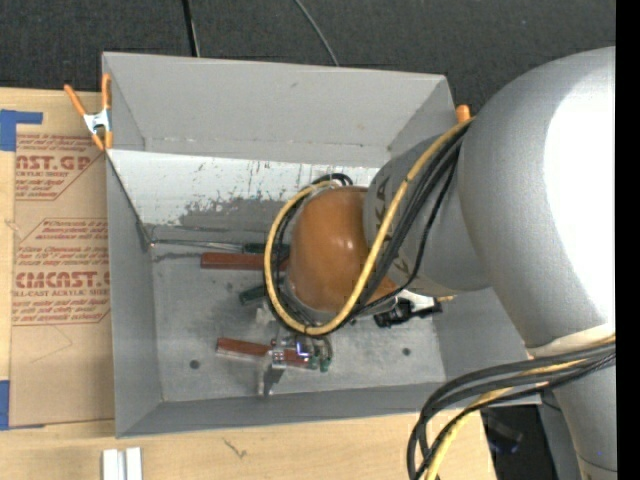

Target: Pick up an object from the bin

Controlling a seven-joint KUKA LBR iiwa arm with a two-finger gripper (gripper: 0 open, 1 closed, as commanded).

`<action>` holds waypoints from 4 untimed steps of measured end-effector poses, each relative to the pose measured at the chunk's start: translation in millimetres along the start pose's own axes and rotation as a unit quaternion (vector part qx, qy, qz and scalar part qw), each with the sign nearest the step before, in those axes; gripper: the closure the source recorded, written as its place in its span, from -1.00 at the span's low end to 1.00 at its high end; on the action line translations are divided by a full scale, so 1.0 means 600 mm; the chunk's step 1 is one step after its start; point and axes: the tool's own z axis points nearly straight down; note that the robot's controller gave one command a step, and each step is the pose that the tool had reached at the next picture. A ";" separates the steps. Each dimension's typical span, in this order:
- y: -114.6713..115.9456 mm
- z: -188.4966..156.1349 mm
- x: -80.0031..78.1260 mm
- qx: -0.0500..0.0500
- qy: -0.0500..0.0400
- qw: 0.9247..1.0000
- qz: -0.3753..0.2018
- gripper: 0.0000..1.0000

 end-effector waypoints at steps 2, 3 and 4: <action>-0.012 -0.001 -0.010 -0.004 -0.015 0.996 -0.091 1.00; -0.013 -0.006 -0.007 -0.003 -0.010 0.996 -0.092 1.00; -0.015 -0.033 0.002 0.001 0.001 0.996 -0.092 1.00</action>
Offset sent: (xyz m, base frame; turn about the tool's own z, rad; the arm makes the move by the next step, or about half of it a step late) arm 0.0000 0.0000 0.0000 0.0000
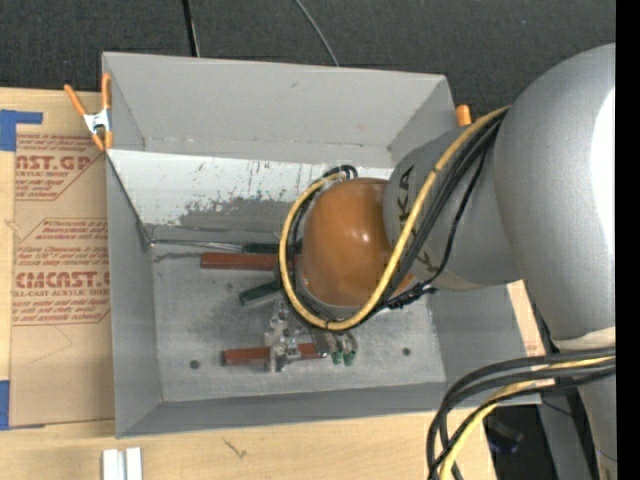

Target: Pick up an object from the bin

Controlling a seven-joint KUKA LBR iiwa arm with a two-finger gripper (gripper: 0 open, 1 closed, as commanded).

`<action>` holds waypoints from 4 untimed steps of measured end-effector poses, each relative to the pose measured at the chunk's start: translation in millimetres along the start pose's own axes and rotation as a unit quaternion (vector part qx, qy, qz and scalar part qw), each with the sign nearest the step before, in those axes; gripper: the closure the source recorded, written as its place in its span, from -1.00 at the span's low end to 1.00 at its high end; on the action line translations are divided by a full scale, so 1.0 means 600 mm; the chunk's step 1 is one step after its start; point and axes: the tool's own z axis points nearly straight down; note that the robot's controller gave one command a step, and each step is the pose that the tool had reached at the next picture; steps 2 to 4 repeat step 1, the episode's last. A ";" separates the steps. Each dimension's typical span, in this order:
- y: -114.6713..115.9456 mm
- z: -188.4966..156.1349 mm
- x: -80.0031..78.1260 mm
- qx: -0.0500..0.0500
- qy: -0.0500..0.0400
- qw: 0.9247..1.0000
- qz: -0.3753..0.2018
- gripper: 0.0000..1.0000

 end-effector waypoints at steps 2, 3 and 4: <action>0.000 -0.026 -0.002 0.000 -0.001 1.000 0.000 1.00; 0.000 -0.026 -0.002 0.000 -0.001 1.000 0.000 1.00; 0.000 -0.026 -0.002 0.000 -0.001 1.000 0.000 1.00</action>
Offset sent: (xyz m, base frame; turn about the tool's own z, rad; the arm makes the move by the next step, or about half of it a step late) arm -0.0001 -0.0001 0.0691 0.0000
